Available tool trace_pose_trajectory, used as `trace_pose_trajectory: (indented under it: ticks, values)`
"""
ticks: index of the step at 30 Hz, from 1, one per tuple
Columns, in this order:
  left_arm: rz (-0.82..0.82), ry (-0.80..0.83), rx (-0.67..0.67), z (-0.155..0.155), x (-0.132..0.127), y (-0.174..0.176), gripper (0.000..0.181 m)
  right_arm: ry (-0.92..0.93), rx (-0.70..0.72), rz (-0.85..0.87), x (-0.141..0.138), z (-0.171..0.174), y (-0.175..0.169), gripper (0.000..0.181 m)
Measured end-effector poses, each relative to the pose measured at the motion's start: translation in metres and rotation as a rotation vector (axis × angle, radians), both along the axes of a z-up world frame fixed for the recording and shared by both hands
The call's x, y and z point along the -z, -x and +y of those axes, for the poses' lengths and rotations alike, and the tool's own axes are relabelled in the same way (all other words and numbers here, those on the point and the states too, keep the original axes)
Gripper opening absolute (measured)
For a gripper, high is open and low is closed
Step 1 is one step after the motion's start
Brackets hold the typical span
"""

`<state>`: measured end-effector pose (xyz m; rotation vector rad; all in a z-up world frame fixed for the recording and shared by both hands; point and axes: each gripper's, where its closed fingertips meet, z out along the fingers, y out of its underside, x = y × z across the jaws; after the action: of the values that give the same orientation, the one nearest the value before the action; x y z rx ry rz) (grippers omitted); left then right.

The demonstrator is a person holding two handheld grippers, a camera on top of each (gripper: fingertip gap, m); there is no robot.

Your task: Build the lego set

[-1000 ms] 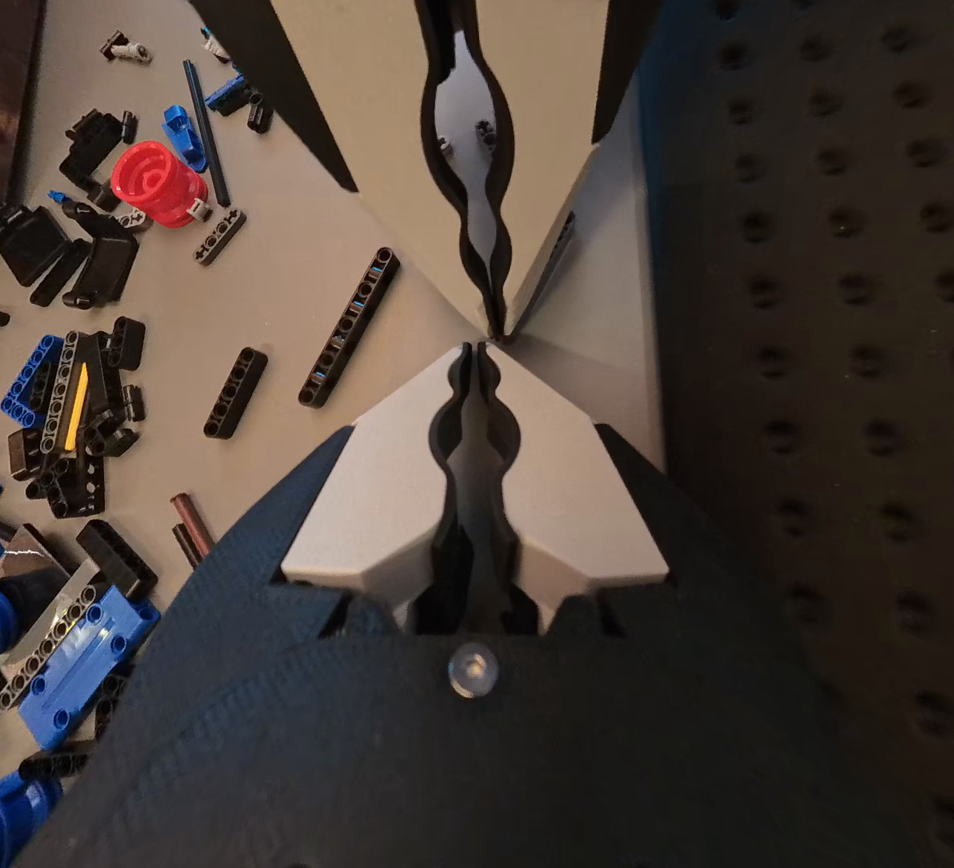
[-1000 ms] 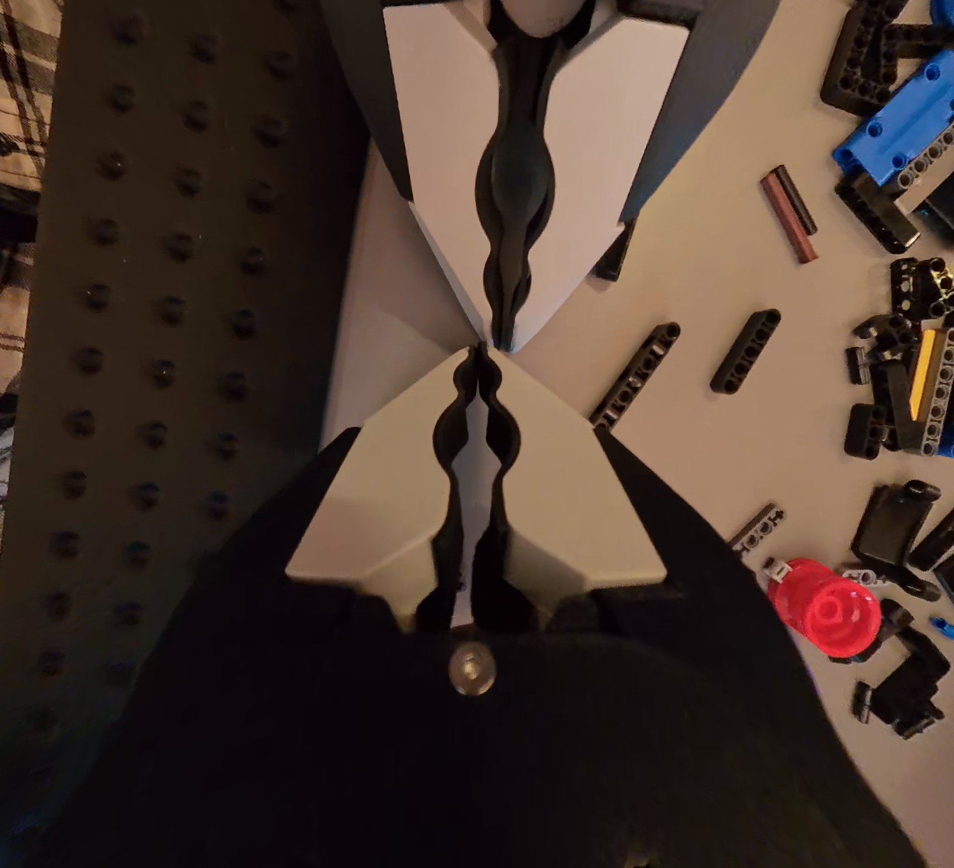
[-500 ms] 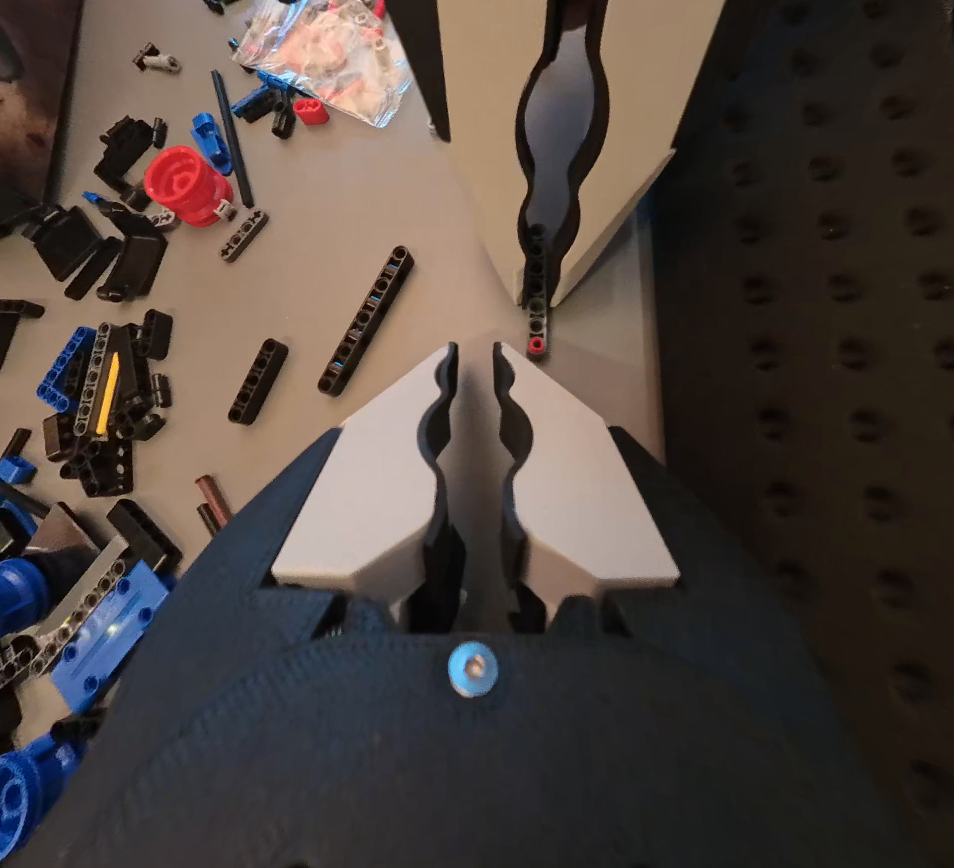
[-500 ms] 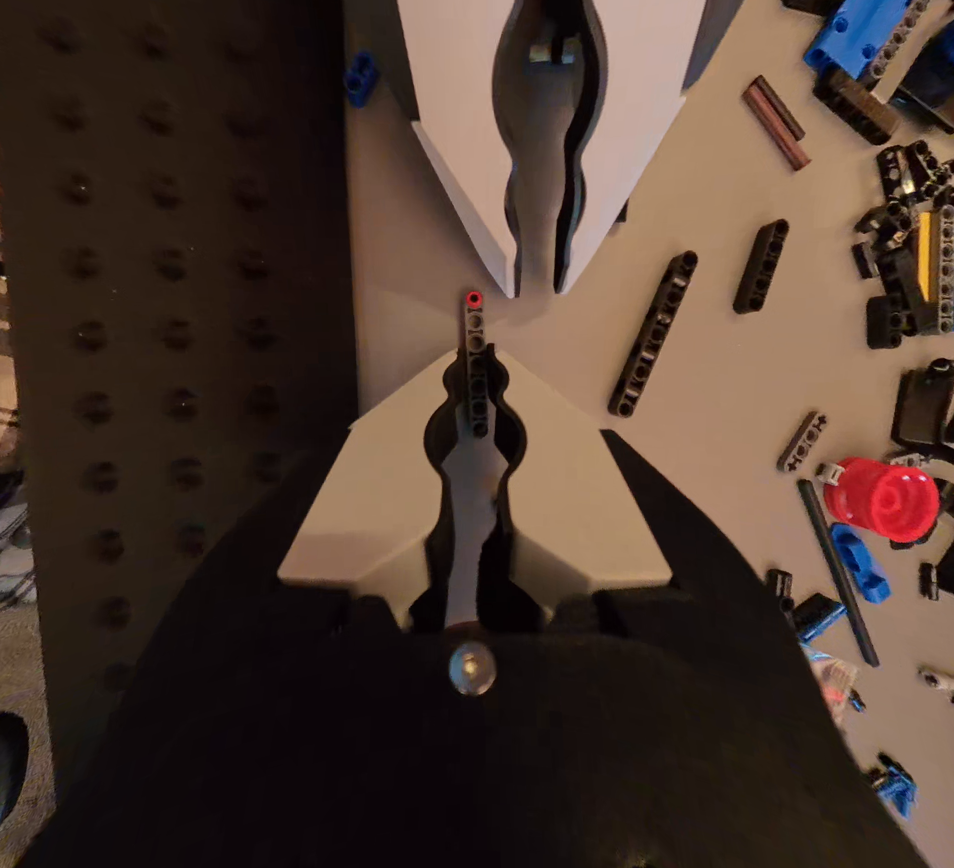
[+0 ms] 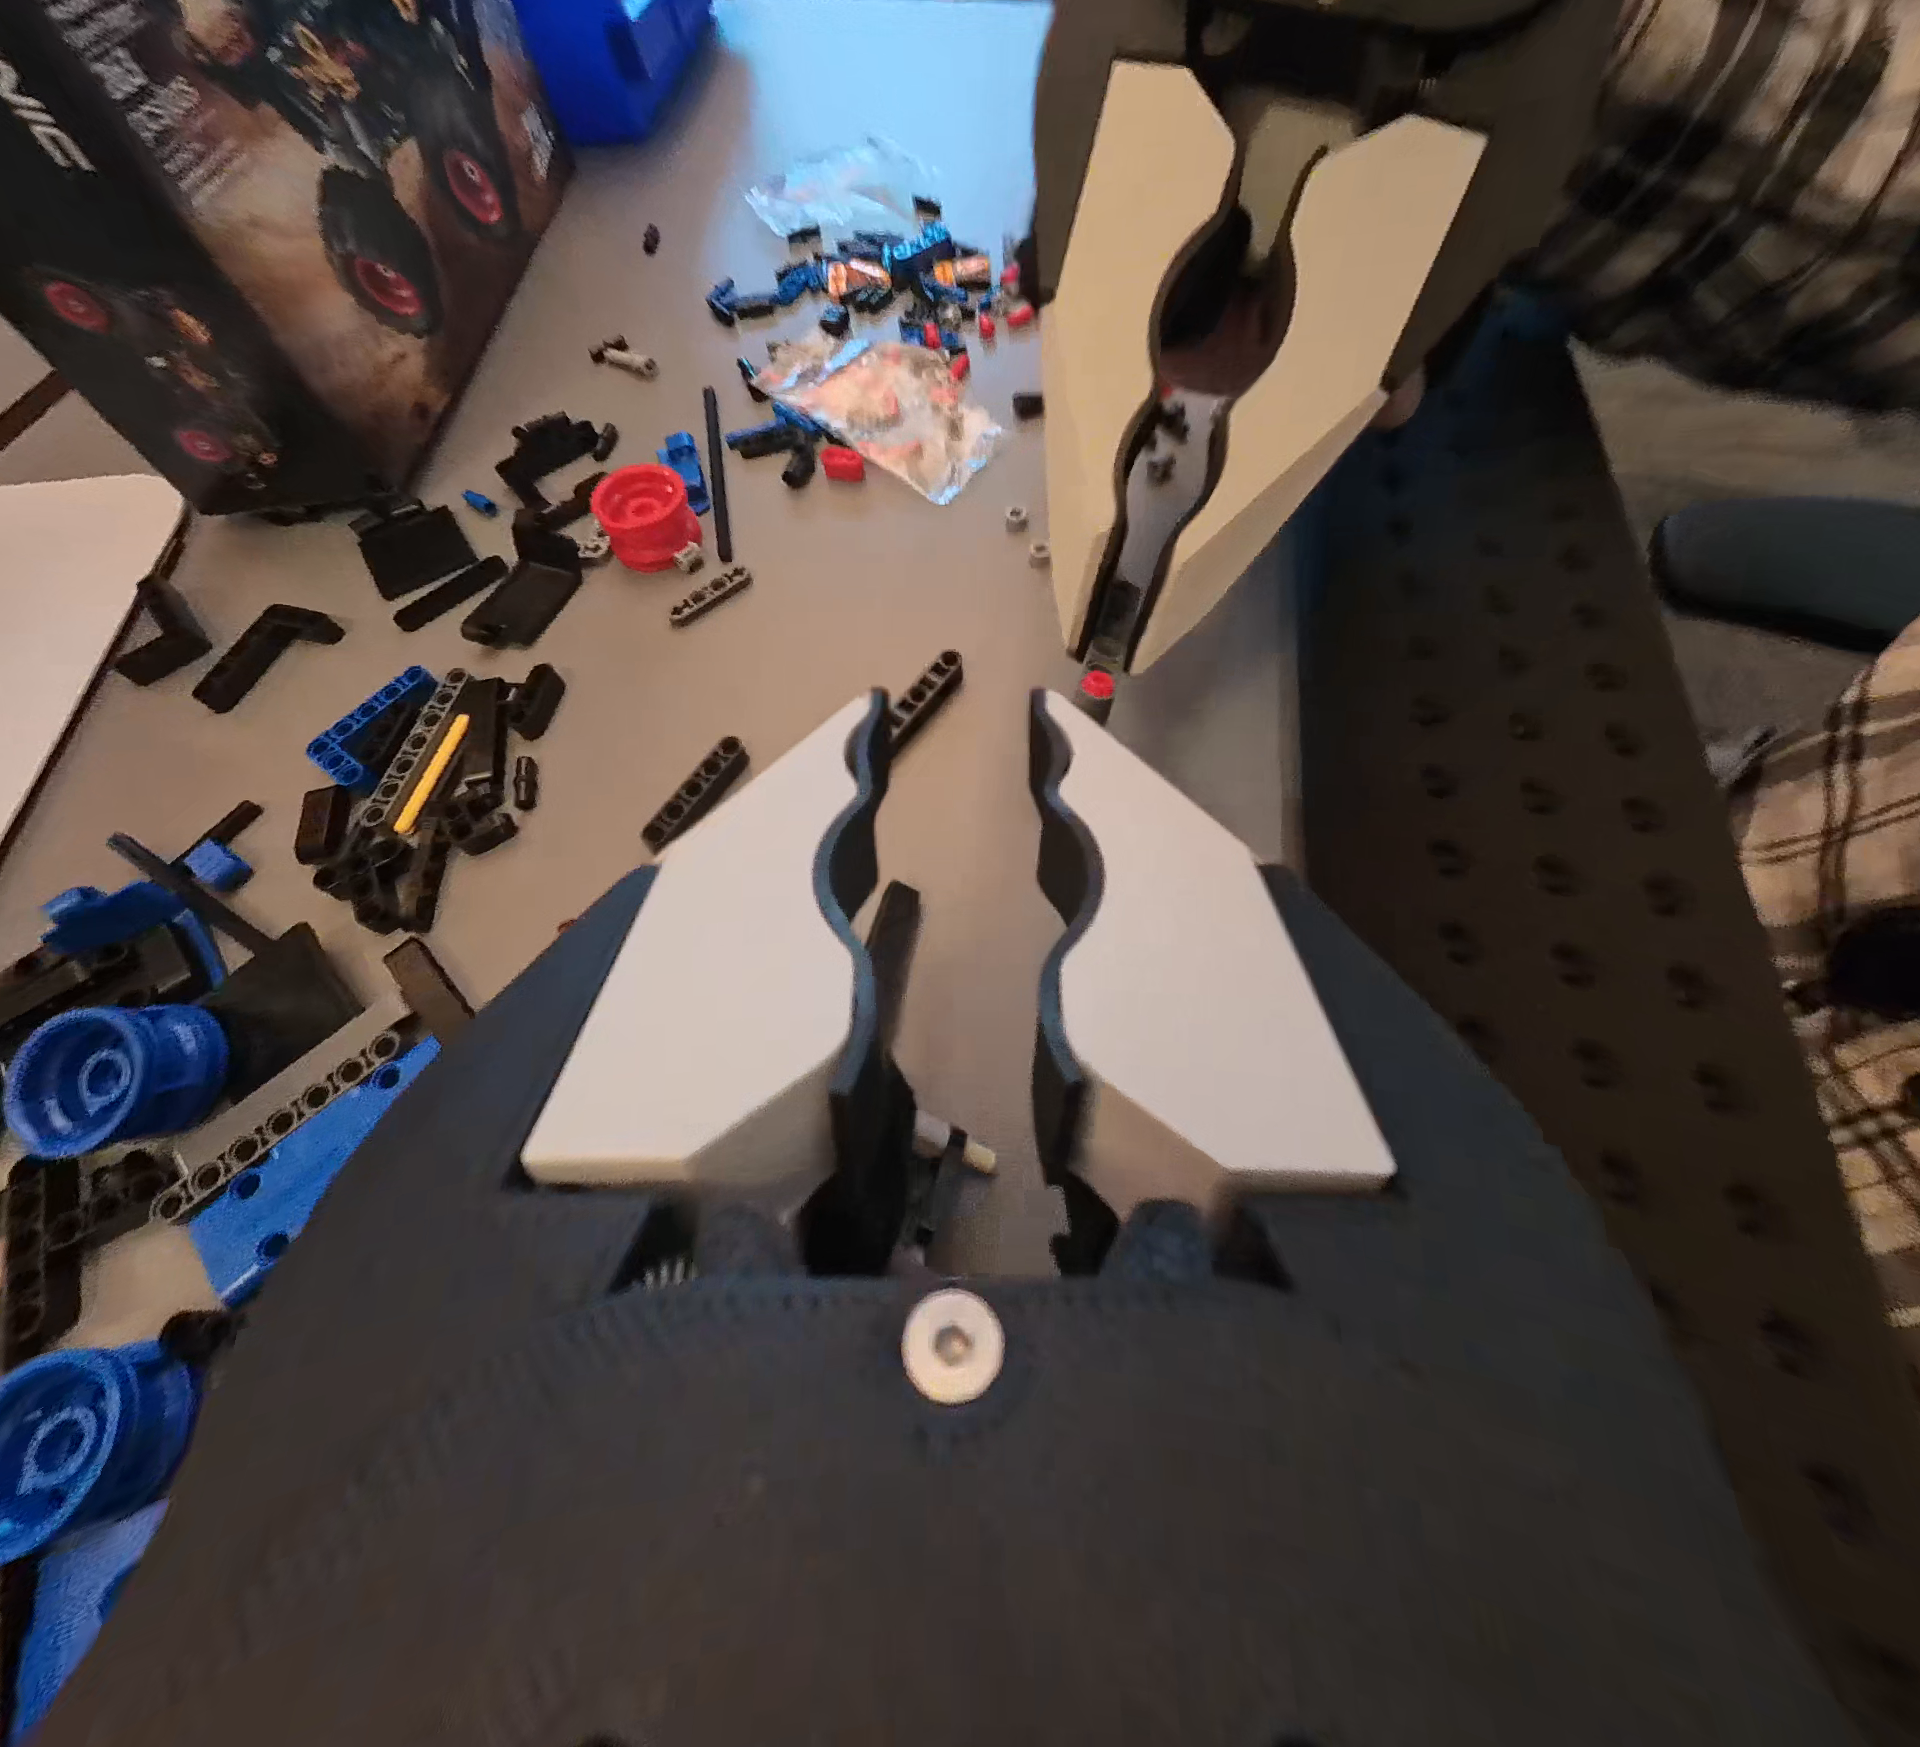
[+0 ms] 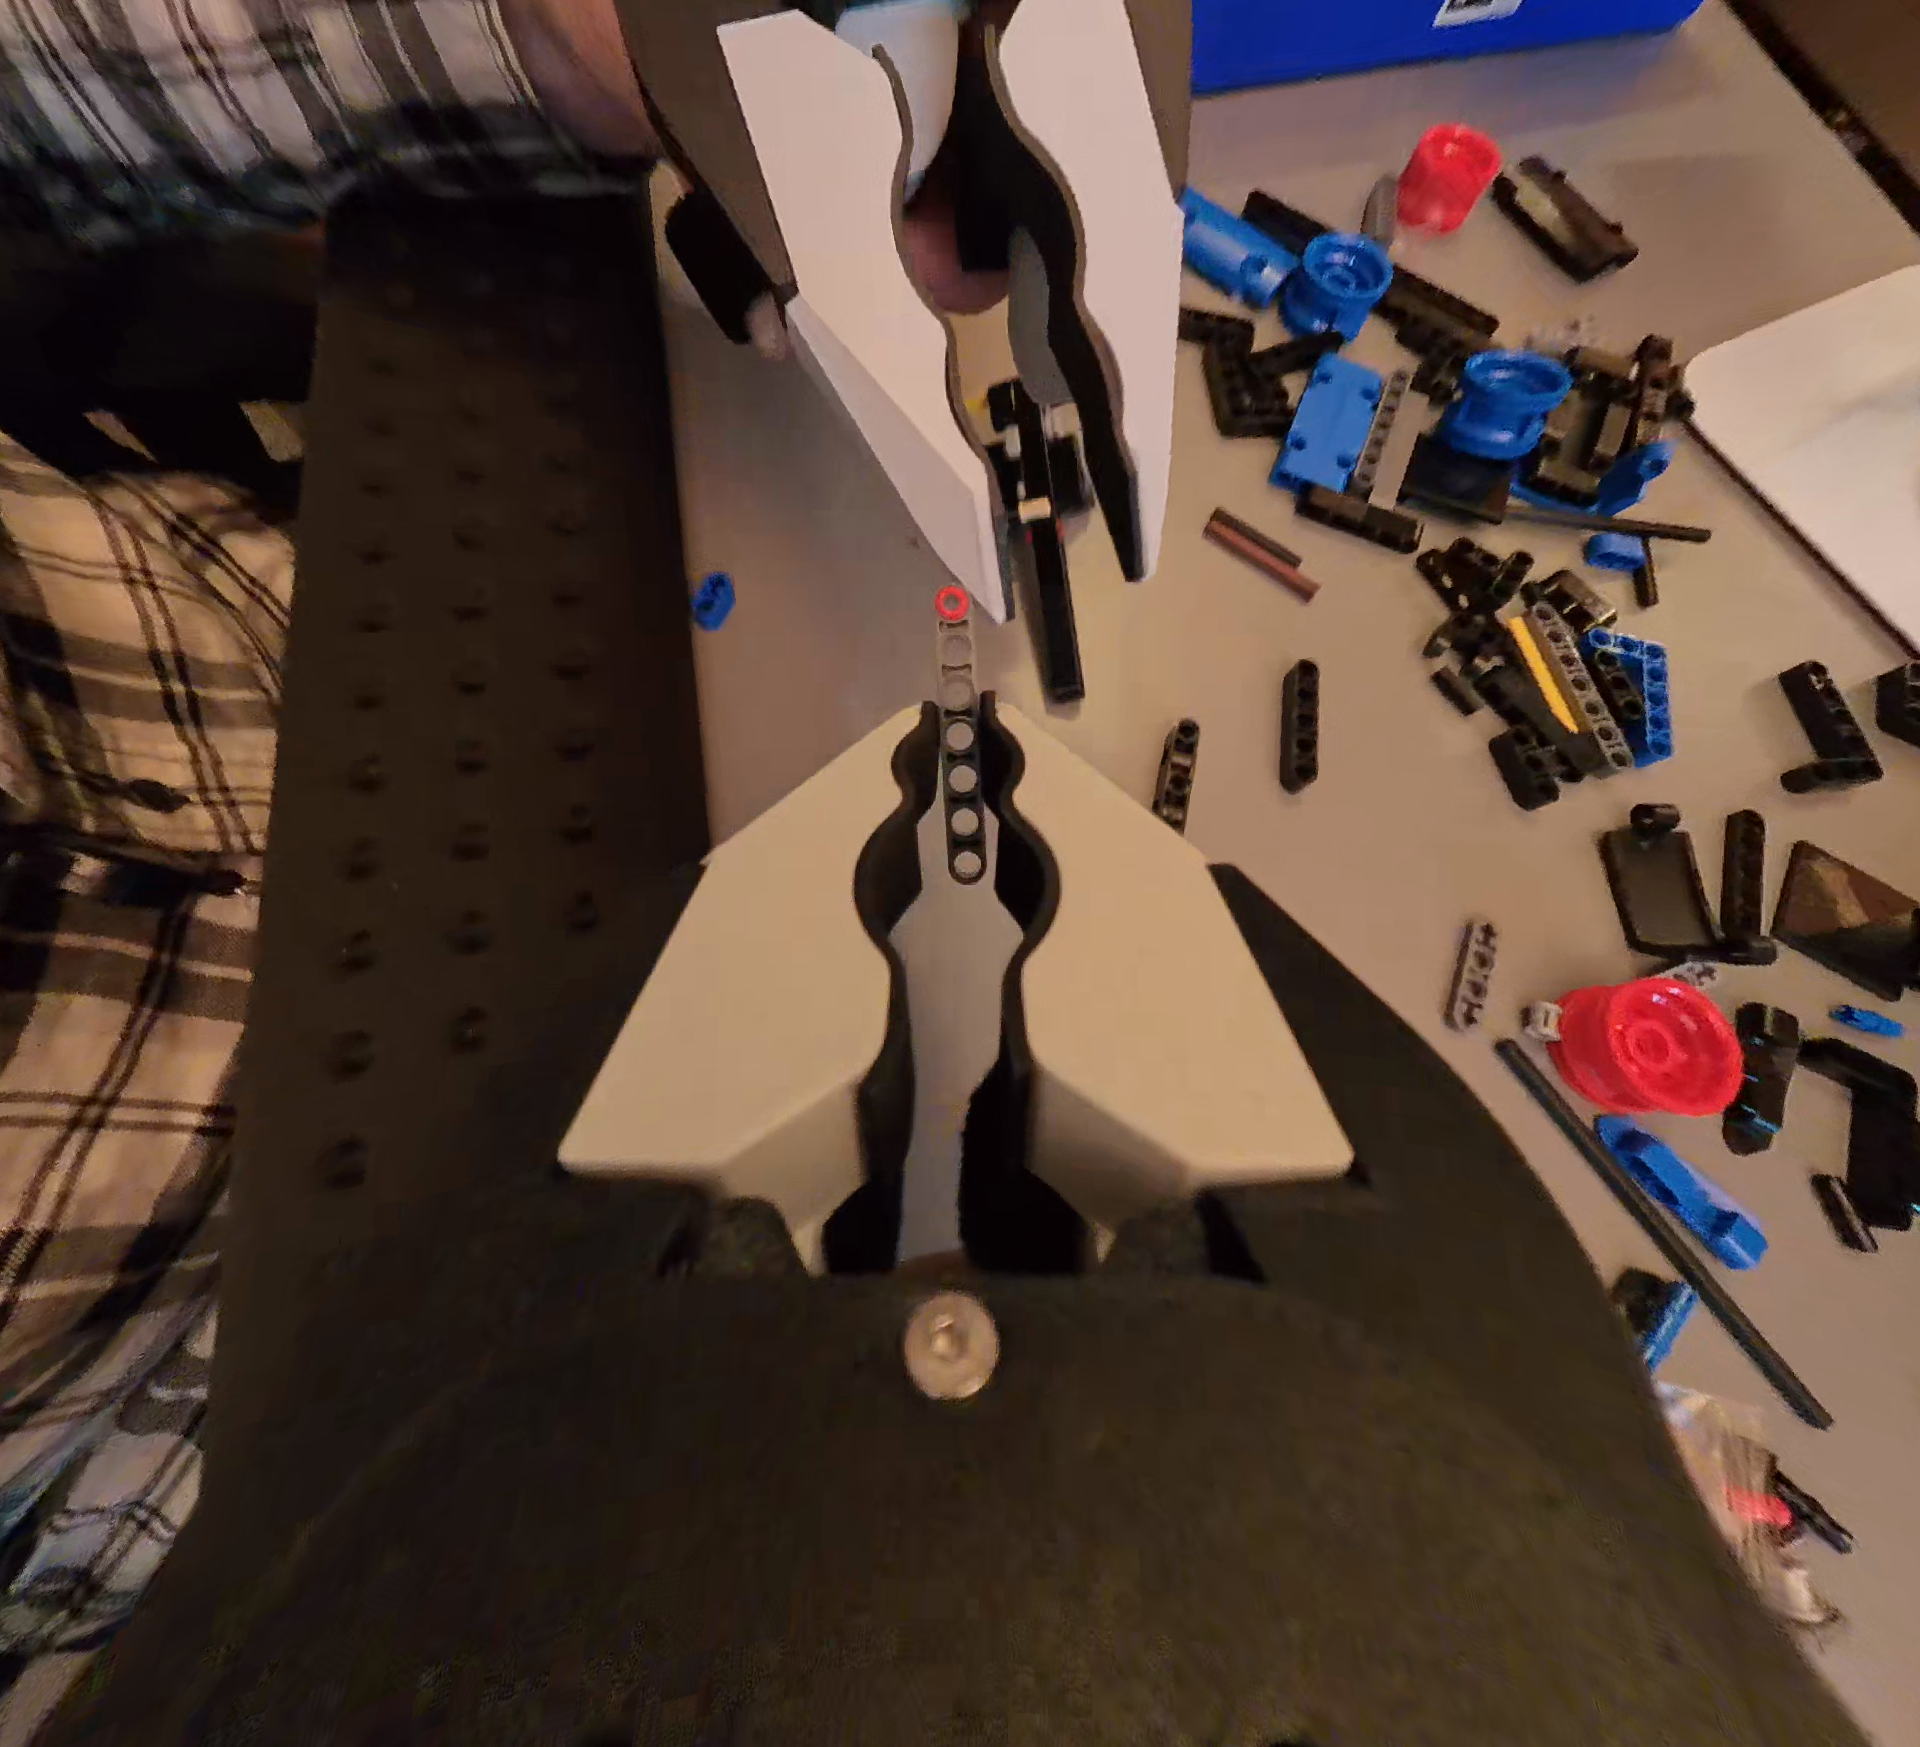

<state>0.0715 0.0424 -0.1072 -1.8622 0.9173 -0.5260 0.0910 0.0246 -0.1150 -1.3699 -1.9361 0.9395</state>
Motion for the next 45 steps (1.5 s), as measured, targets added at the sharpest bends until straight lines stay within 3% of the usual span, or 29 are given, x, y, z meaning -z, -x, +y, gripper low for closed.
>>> trace_pose_trajectory:
  ticks: [5, 9, 14, 18, 21, 24, 29, 31, 34, 38, 45]
  values:
    - [-0.222, 0.049, 0.01, -0.008, -0.029, 0.011, 0.039, 0.081, 0.007, 0.106, -0.025, -0.001, 0.008, 0.006]
    - [-0.213, 0.066, 0.047, -0.014, -0.028, 0.009, 0.039, 0.083, -0.001, 0.121, -0.029, -0.002, 0.017, 0.006]
    - [-0.223, 0.074, 0.083, -0.02, -0.027, 0.006, 0.008, 0.031, 0.005, 0.118, -0.026, -0.004, 0.028, 0.006]
    - [-0.236, 0.063, 0.07, -0.018, -0.03, 0.01, 0.008, 0.03, 0.014, 0.13, -0.029, -0.003, 0.032, 0.006]
    - [-0.267, 0.068, 0.037, -0.014, -0.035, 0.016, 0.006, -0.054, 0.04, 0.142, -0.031, 0.003, 0.037, 0.011]
    - [-0.373, 0.101, -0.032, -0.006, -0.044, 0.031, 0.006, -0.326, 0.108, 0.156, -0.035, 0.018, 0.042, 0.027]
    - [-0.51, 0.168, -0.079, 0.0, -0.051, 0.043, 0.005, -0.825, 0.13, 0.182, -0.04, 0.029, 0.057, 0.009]
    - [-0.538, 0.185, -0.085, 0.0, -0.051, 0.047, 0.005, -0.848, 0.142, 0.192, -0.041, 0.03, 0.061, 0.008]
    - [-0.525, 0.149, -0.063, -0.003, -0.055, 0.046, 0.008, -0.648, 0.149, 0.216, -0.042, 0.028, 0.063, 0.007]
    - [-0.272, 0.082, -0.076, -0.009, -0.04, 0.055, 0.037, -0.402, 0.186, 0.254, -0.044, 0.036, 0.06, 0.007]
    - [0.402, 0.061, -0.045, -0.029, 0.034, 0.082, 0.07, -0.307, 0.203, 0.248, -0.026, 0.049, 0.055, 0.007]
